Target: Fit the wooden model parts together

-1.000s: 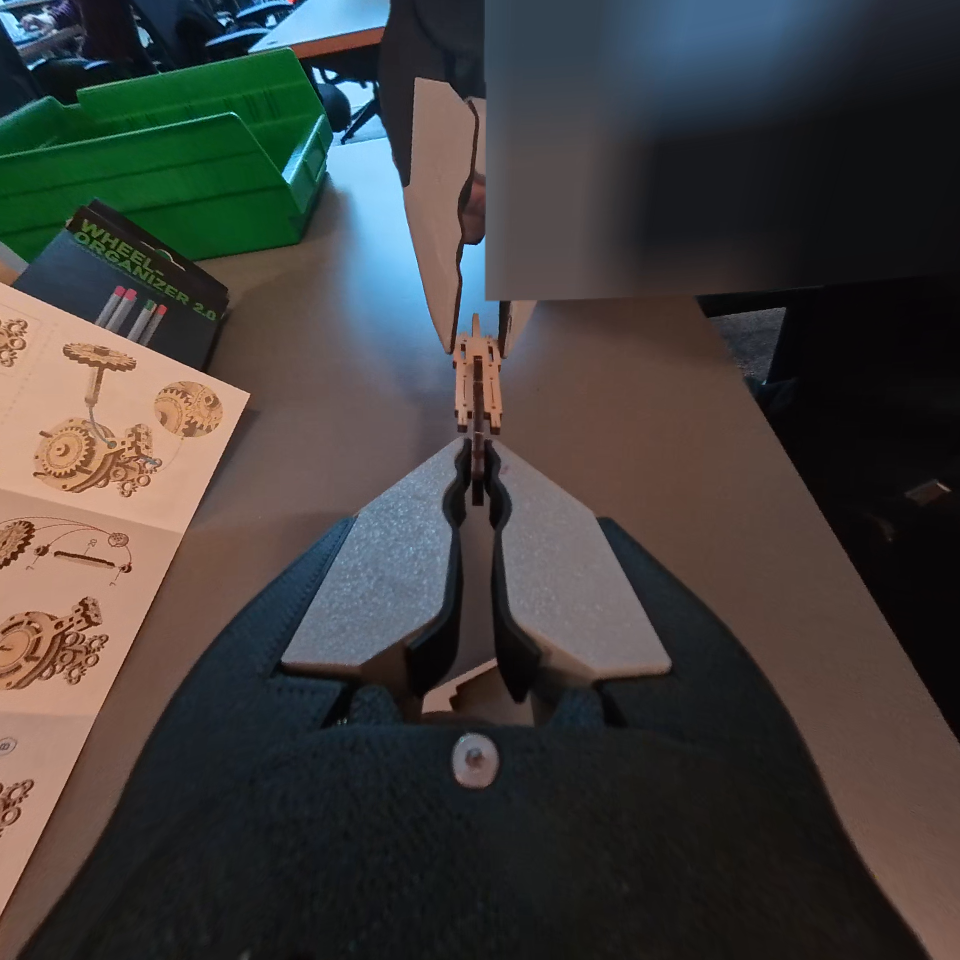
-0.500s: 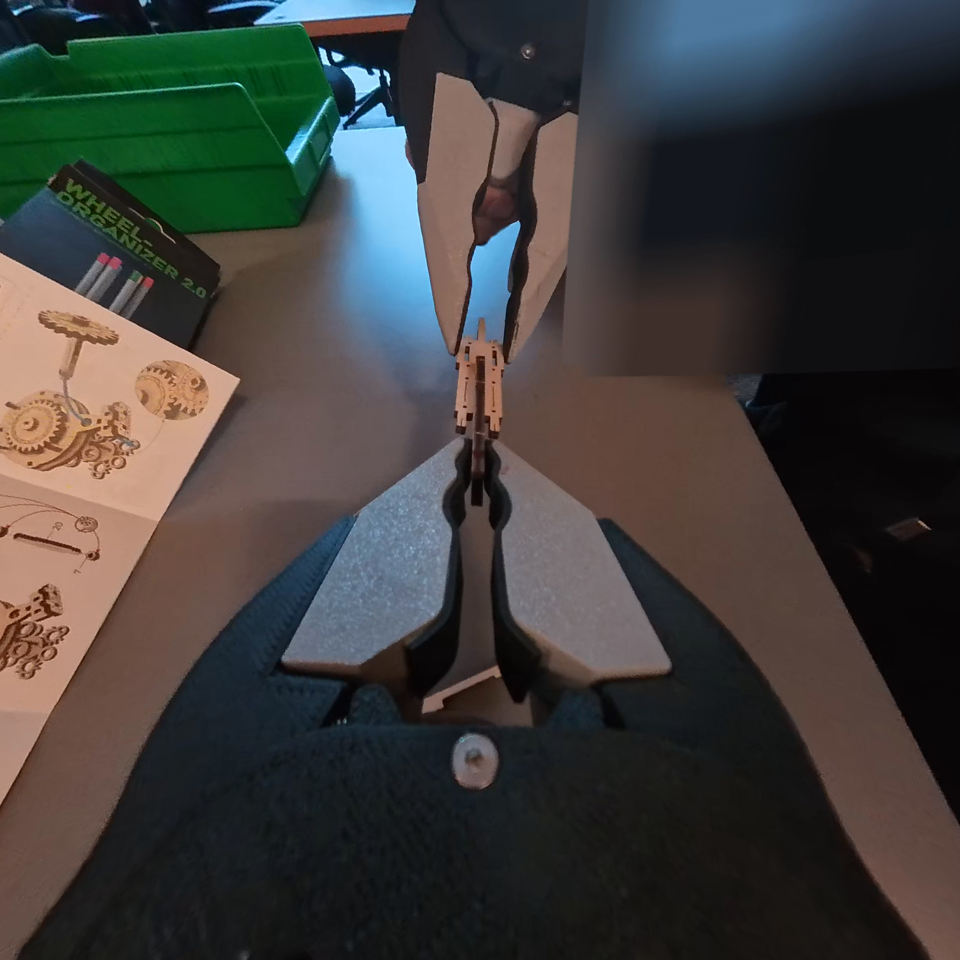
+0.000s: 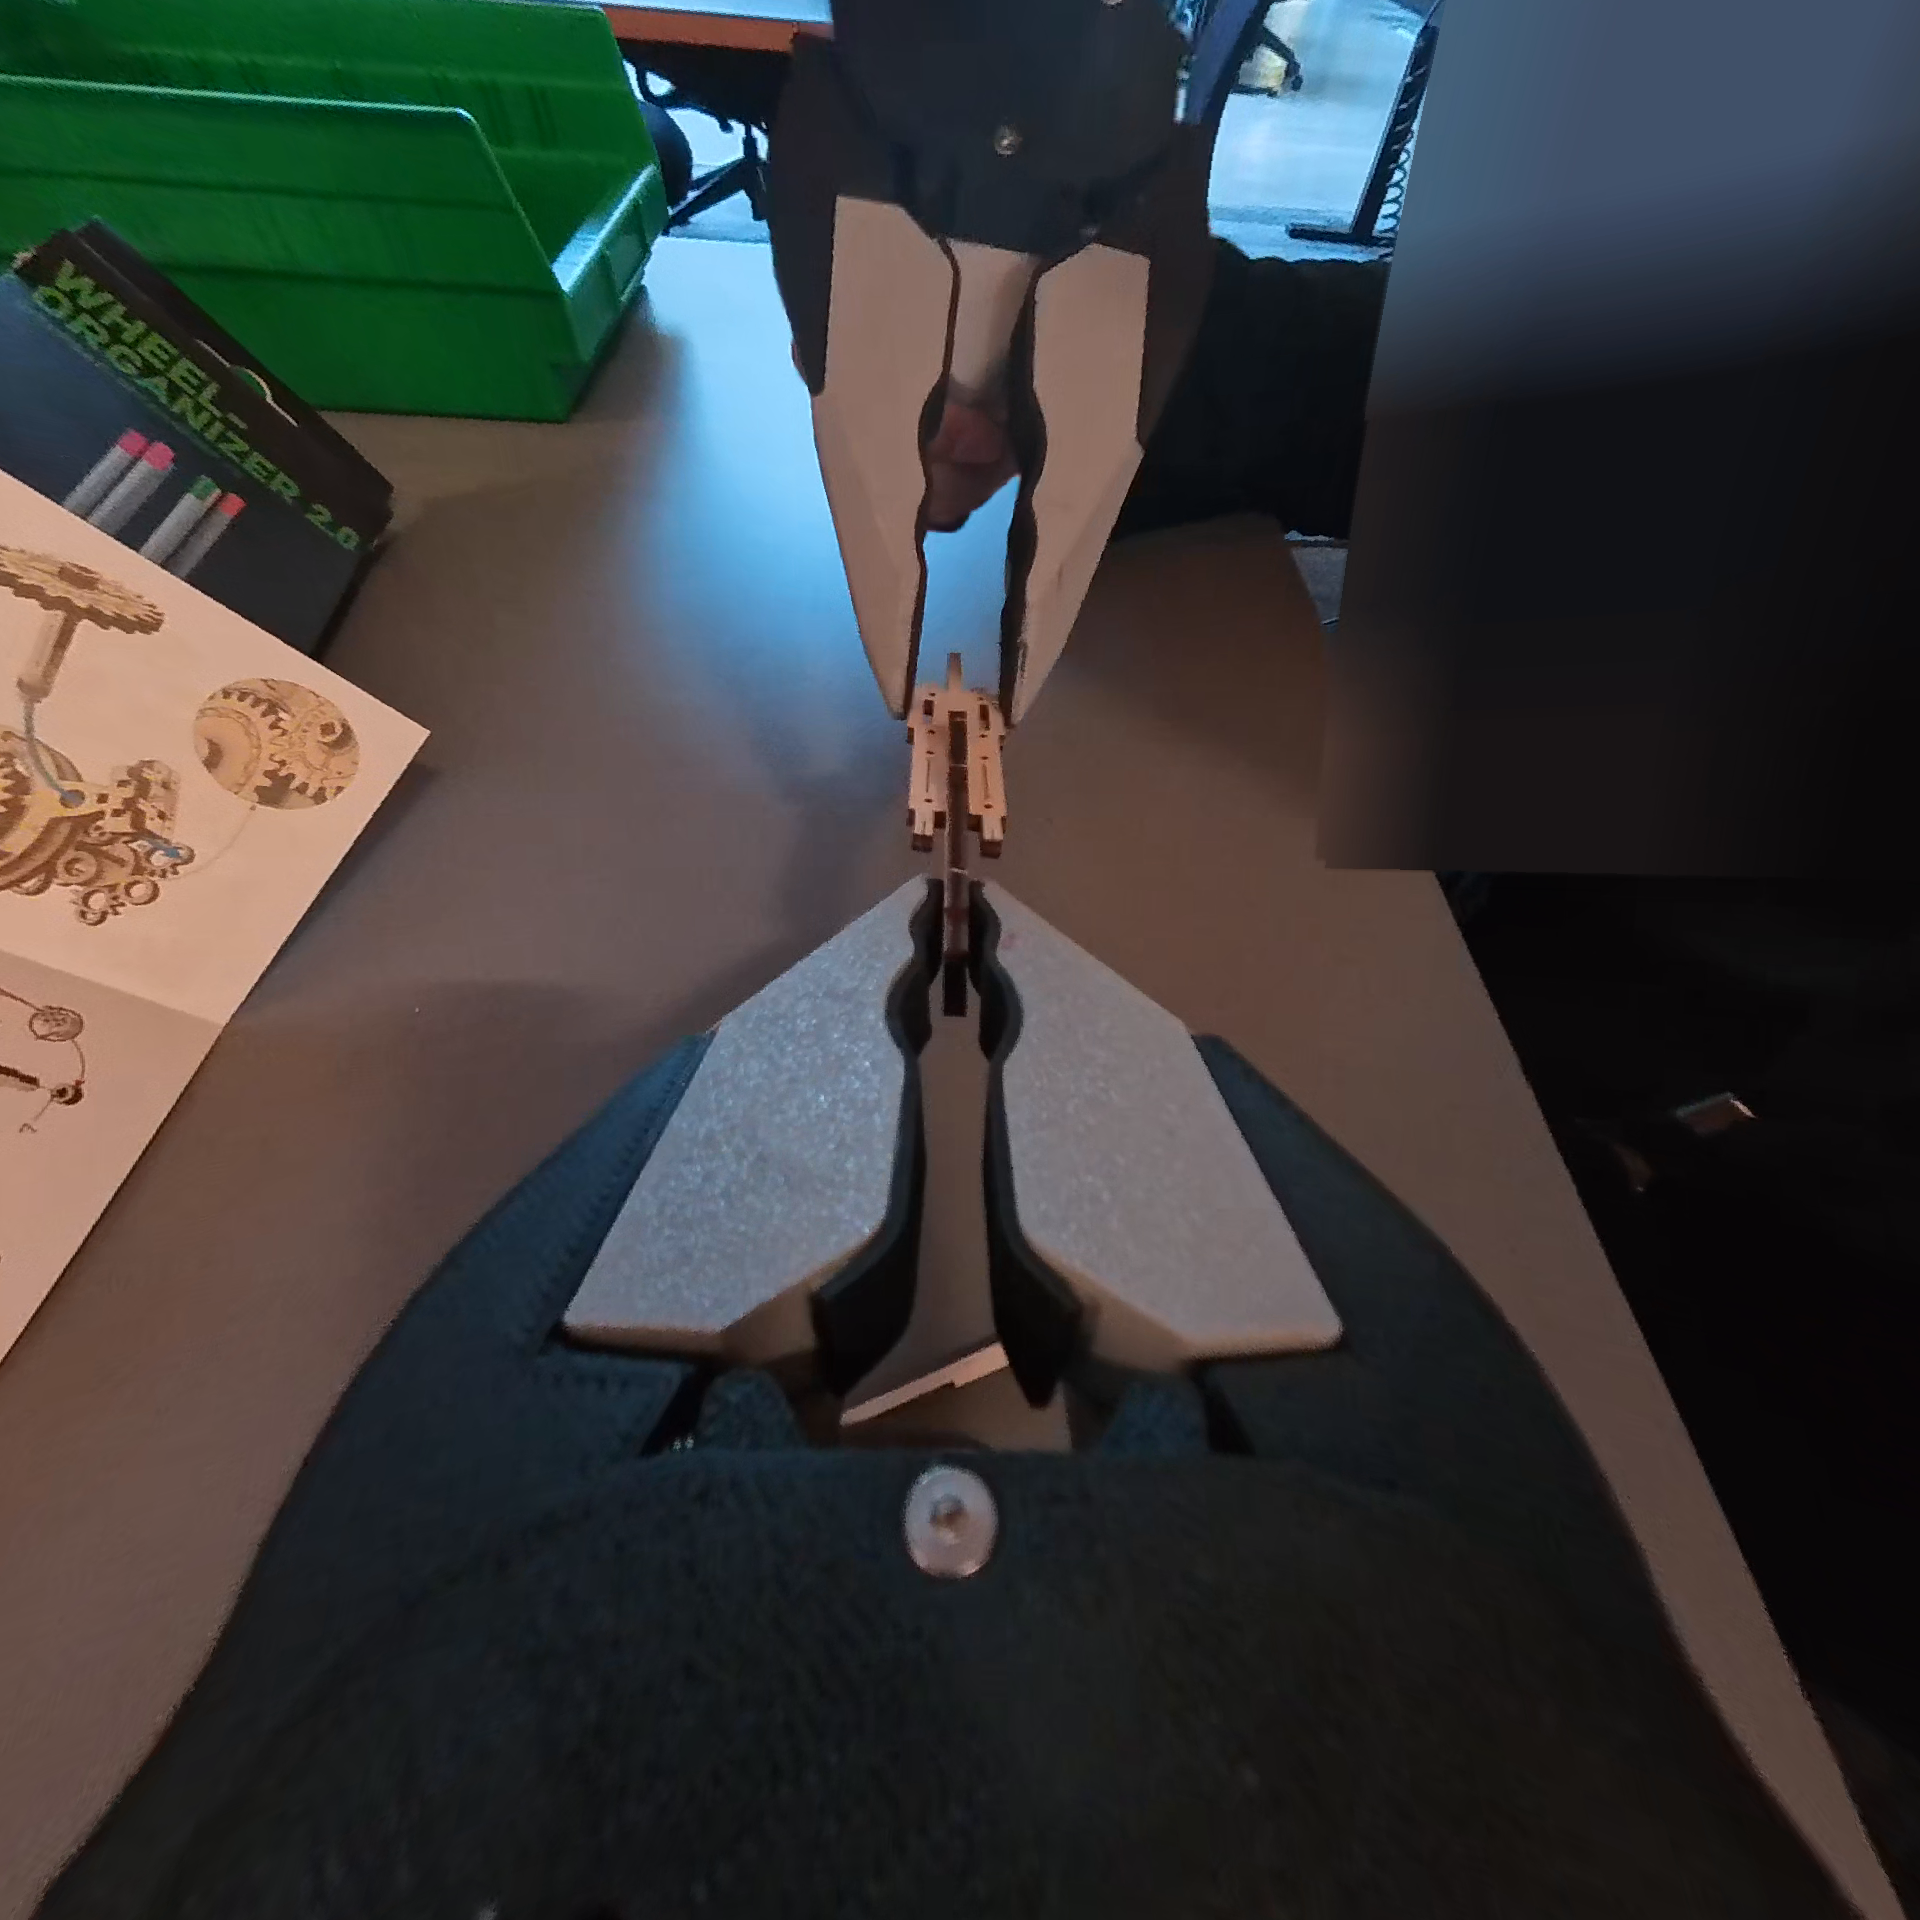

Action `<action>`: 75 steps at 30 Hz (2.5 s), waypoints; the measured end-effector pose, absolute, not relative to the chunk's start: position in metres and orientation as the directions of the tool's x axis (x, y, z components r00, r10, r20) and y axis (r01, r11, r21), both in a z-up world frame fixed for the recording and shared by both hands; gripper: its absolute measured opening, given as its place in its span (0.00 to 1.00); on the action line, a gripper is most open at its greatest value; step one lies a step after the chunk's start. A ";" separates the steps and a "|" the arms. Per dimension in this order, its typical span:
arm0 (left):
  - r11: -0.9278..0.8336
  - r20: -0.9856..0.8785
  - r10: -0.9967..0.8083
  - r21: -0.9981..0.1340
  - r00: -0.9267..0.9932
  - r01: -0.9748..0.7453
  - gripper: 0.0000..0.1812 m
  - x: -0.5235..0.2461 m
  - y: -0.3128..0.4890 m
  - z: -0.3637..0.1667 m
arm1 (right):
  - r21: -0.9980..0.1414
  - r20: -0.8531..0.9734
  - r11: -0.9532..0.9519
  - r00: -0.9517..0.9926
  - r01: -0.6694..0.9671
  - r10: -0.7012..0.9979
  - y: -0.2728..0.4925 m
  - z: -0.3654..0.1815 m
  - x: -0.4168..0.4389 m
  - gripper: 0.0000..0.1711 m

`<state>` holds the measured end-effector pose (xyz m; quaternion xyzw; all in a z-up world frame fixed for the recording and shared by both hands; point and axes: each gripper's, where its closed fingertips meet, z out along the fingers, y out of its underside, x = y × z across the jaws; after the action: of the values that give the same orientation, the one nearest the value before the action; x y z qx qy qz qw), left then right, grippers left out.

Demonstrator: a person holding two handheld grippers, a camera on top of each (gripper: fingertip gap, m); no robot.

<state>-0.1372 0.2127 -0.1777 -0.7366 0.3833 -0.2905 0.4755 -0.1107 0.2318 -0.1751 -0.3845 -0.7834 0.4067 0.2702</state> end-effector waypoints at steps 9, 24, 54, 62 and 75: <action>-0.295 0.116 -0.846 -0.915 0.520 -0.276 0.00 -0.143 0.208 -0.179 | -0.840 0.125 0.386 -0.555 0.381 0.822 0.233 -0.176 -0.109 0.10; -0.420 0.029 -0.777 -0.768 0.629 -0.484 0.19 -0.131 0.226 -0.215 | -0.651 0.088 0.343 -0.381 0.677 0.920 0.315 -0.230 -0.053 0.10; -0.090 -0.441 -0.738 -0.685 0.510 -0.723 0.14 -0.127 0.240 -0.212 | -0.748 0.149 0.436 -0.513 0.501 0.845 0.252 -0.217 -0.109 0.09; -0.362 0.117 -0.824 -0.861 0.555 -0.356 0.04 -0.114 0.228 -0.195 | -0.764 0.375 0.565 -0.499 0.310 0.781 0.238 -0.184 -0.109 0.09; -0.323 0.096 -0.831 -0.885 0.547 -0.335 0.00 -0.110 0.228 -0.189 | -0.746 0.302 0.526 -0.496 0.409 0.814 0.252 -0.197 -0.098 0.11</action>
<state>-0.1105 0.2285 -0.1886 -0.7624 0.3825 -0.2829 0.4386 -0.0984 0.2519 -0.1968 -0.3780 -0.8086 0.3071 0.3301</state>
